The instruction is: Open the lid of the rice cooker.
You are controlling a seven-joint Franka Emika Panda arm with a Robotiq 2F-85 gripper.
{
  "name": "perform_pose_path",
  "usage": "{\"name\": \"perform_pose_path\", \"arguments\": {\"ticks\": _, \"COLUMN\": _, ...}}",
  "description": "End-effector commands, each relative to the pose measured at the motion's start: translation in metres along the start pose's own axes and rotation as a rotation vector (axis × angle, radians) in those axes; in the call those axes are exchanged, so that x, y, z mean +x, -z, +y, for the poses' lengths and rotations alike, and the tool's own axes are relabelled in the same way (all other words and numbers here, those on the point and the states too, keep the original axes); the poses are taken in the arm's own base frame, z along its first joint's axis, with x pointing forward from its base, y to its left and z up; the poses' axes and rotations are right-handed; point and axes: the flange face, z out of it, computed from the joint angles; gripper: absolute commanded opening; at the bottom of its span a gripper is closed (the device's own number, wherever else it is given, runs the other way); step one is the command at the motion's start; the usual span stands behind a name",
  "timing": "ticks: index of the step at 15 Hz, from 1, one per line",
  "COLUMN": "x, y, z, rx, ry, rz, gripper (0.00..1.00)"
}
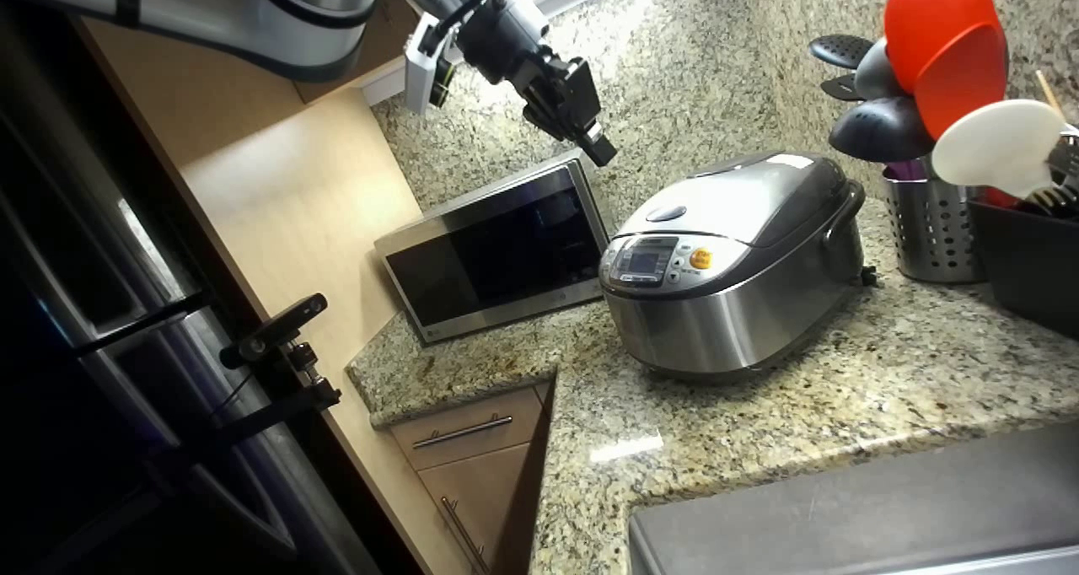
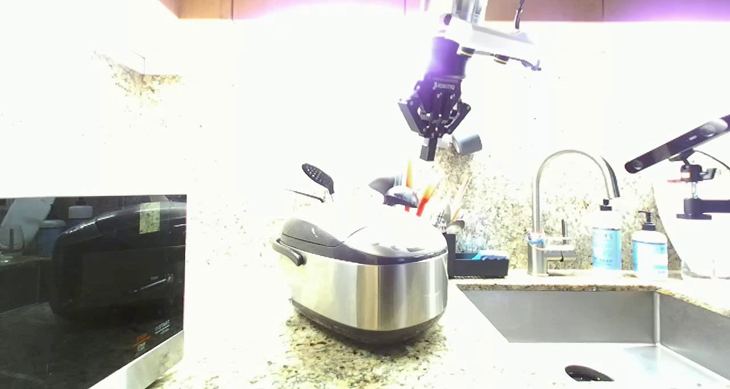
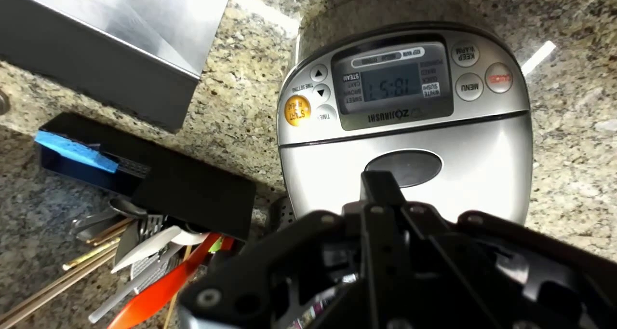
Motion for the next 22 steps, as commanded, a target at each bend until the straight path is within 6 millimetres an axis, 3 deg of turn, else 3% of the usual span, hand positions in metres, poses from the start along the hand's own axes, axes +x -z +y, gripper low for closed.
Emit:
{"name": "perform_pose_path", "arguments": {"ticks": 1, "x": 0.011, "y": -0.013, "z": -0.008, "rx": -0.026, "ry": 0.01, "rz": -0.03, "gripper": 0.0}}
{"name": "perform_pose_path", "arguments": {"ticks": 10, "x": 0.009, "y": -0.022, "z": -0.014, "rx": -0.018, "ry": 0.021, "rz": -0.029, "gripper": 0.0}}
{"name": "perform_pose_path", "arguments": {"ticks": 17, "x": 0.009, "y": -0.043, "z": -0.03, "rx": -0.029, "ry": 0.03, "rz": -0.058, "gripper": 0.0}}
{"name": "perform_pose_path", "arguments": {"ticks": 22, "x": 0.025, "y": -0.057, "z": -0.034, "rx": -0.045, "ry": 0.002, "rz": -0.024, "gripper": 0.0}}
